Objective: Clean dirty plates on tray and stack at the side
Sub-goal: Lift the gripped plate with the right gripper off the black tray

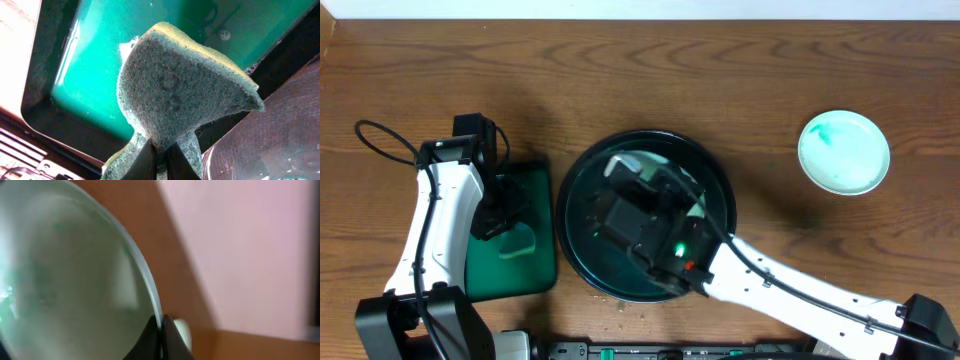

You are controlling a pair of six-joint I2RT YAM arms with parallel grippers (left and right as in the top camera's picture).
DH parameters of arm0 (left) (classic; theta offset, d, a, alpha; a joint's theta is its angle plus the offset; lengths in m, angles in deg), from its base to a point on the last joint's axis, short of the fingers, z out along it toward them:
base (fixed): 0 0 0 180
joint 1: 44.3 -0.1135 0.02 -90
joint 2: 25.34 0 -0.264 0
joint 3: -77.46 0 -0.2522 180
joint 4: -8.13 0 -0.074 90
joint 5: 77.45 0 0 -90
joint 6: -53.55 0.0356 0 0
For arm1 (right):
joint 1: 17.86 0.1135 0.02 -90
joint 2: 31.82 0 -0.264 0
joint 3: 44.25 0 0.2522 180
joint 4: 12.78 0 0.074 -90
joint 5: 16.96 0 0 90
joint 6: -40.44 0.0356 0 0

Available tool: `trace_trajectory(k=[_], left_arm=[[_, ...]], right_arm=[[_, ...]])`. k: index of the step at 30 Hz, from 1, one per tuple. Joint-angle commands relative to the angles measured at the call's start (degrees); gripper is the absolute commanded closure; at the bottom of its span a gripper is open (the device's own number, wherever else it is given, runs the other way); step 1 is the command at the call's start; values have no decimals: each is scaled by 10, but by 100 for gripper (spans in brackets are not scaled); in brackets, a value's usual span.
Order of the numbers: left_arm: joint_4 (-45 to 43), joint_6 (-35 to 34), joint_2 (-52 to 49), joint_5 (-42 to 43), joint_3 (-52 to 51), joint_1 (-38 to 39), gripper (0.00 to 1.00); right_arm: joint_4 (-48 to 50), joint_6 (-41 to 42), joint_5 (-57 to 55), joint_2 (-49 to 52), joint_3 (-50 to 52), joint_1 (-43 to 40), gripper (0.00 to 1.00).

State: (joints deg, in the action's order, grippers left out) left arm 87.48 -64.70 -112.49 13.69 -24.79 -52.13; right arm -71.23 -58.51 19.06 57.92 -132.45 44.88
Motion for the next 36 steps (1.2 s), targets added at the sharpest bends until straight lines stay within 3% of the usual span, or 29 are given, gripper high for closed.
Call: trace_trajectory(k=[1,5,8,11,14,16,20,26,36], left_arm=[[1,8,3,-3,7,-2,93],[1,8,3,-3,7,-2,93],[1,8,3,-3,7,-2,93],[2,8,3,-3,7,-2,93],[1,8,3,-3,7,-2,93],[2,8,3,-3,7,-2,93],[1,8,3,-3,7,-2,93],[2,8,3,-3,7,-2,93],[-2,8,3,-3,7,-2,93]], right_arm=[[-18,148,-6,-6,-6,-17,99],[-67,109,63,-11,-42,-13,99],[-49,118,-62,-10,-43,-27,99],[-99,102,11,-13,-77,-16,99],[-76,85,-111,-10,-77,-19,99],[-72,21,-116,-6,-80,-33,99],[-92,-5,-126,-7,-80,10,99],[-55,-161,-212,10,-74,-11,99],[144,-458,-290,10,-74,85,99]])
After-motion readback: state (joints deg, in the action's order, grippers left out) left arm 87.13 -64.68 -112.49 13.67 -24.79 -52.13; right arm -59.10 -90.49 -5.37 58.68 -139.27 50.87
